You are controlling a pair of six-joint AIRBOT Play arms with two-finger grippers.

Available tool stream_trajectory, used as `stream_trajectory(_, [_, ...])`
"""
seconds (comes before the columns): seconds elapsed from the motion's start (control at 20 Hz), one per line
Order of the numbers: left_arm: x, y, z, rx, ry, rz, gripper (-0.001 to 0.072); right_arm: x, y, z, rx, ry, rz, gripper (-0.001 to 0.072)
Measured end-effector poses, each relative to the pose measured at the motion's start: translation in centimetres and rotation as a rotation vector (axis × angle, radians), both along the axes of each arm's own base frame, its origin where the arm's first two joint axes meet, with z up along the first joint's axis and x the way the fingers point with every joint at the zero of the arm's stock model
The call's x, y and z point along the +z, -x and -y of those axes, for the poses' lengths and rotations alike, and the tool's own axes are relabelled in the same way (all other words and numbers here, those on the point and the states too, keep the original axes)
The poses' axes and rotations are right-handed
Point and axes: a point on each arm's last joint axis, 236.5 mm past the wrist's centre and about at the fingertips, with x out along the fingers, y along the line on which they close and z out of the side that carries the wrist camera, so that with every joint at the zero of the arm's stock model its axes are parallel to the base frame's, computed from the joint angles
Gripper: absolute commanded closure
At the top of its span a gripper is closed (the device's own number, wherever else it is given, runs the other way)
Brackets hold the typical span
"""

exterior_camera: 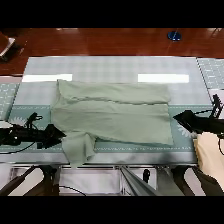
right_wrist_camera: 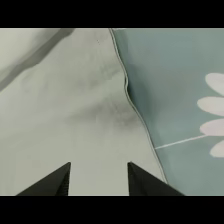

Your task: Fold the shirts.

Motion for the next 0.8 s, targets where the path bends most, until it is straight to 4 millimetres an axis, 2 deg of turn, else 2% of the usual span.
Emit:
stream_trajectory(0.05, [-0.4, -0.1, 0.3, -0.006, -0.002, 0.005, 0.0559, -0.1, 0.1, 0.2, -0.01, 0.004, -0.008, 0.0299])
stream_trajectory(0.1, [-0.8, -0.2, 0.4, -0.01, -0.011, 0.012, 0.0677, -0.4, 0.3, 0.5, -0.017, 0.015, -0.024, 0.0299])
stream_trajectory(0.3, [-0.9, -1.9, 1.1, -0.008, 0.0, 0.098, 0.0682, -2.5, 4.1, 1.5, 0.022, 0.085, -0.19, 0.0299])
stream_trajectory(0.5, [-0.9, -2.4, 1.4, -0.016, 0.003, 0.135, 0.0682, -4.2, 8.3, 1.2, 0.071, 0.088, -0.352, 0.0299])
stream_trajectory(0.65, [-0.9, -2.6, 1.4, -0.019, 0.003, 0.147, 0.0682, -5.0, 9.9, 0.3, 0.096, 0.047, -0.42, 0.0299])
stream_trajectory(0.8, [-0.8, -2.7, 1.4, -0.021, 0.003, 0.152, 0.0682, -5.5, 10.5, -0.8, 0.121, -0.014, -0.459, 0.0299])
